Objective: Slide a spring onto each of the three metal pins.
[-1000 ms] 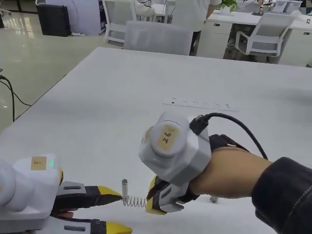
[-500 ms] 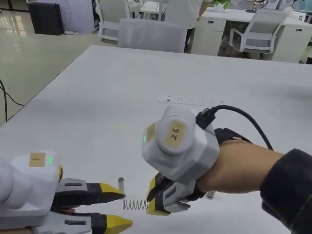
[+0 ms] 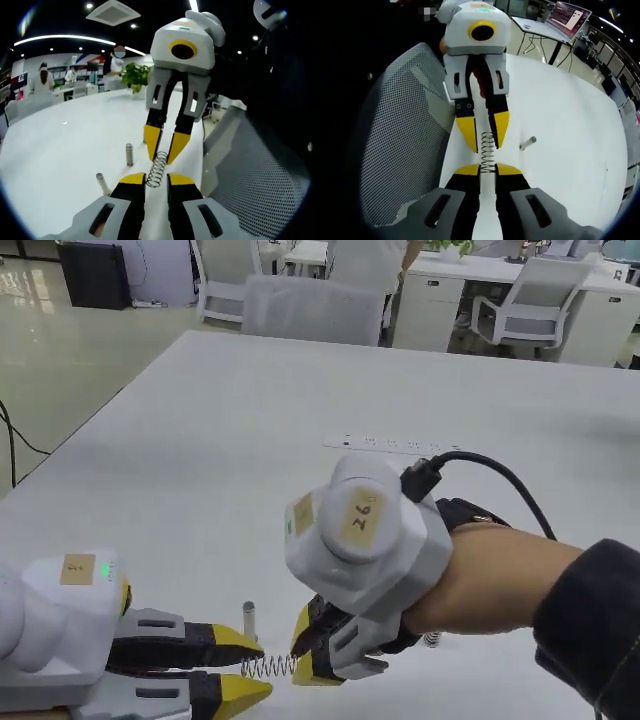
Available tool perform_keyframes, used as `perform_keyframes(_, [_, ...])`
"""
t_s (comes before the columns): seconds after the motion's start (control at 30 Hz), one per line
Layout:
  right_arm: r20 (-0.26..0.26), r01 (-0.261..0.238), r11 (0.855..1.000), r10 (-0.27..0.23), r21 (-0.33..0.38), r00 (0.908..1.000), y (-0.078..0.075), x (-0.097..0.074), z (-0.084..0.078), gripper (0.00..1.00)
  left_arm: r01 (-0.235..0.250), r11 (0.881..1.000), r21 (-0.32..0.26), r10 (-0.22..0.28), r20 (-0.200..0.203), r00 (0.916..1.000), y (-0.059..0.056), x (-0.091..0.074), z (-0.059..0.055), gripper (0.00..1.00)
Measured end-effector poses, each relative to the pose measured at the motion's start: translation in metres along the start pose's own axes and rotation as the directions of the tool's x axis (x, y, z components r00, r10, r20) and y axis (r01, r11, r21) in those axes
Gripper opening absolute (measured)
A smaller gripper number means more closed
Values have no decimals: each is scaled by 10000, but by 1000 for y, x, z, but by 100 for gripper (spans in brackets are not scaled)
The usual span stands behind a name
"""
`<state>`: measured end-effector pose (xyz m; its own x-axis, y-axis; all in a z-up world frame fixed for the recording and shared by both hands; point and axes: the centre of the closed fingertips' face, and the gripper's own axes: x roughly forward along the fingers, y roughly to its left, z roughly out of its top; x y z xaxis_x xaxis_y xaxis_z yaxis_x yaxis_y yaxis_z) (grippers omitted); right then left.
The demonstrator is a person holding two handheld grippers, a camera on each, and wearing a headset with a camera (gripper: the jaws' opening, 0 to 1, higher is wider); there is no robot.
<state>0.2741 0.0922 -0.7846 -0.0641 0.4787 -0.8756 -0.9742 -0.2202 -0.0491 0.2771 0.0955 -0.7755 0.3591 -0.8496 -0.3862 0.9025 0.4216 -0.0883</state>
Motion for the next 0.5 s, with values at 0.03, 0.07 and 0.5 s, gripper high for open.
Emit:
perform_keyframes(0.03, [-1, -32, 10000, 32, -25, 10000, 1, 0, 0, 7, 2, 10000, 28, -2, -13, 10000, 0, 0, 0, 8])
perform_keyframes(0.07, [-9, -48, 10000, 48, -46, 10000, 1, 0, 0, 7, 13, 10000, 33, -13, -14, 10000, 0, 0, 0, 8])
perform_keyframes(0.5, [37, -74, 9995, 76, -301, 10000, 2, -4, 1, 7, 135, 9996, 242, -137, 78, 9999, -3, 0, 0, 4])
